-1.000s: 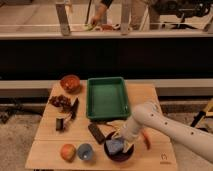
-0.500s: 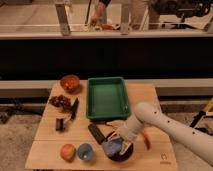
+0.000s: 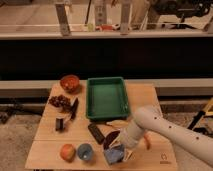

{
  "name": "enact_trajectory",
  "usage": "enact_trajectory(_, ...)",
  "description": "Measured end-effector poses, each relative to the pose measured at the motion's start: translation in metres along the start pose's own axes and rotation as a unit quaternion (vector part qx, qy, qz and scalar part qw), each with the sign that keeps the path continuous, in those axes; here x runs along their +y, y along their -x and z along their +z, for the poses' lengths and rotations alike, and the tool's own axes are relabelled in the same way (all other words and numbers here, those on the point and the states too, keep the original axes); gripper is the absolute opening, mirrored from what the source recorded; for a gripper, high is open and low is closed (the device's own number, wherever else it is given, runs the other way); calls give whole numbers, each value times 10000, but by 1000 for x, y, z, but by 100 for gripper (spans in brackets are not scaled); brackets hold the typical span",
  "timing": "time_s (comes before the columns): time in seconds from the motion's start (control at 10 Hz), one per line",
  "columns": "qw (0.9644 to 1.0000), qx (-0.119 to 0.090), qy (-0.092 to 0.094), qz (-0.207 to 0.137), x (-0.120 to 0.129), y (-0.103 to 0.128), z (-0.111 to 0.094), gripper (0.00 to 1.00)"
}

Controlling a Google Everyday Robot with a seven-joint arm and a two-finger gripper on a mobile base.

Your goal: Wipe purple bowl with sponge

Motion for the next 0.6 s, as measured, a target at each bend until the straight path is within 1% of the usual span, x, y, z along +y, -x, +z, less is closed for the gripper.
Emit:
enact_trajectory(0.2,9998,161,19,146,9,-11,-6,0)
enact_trajectory(0.3,9996,203,-3,206,10,-16,-8,0)
enact_trajectory(0.5,9994,237,-59,241,-2,-28,-11,0)
enact_trajectory(0.6,9996,199,-58,198,-14,-30,-6,0)
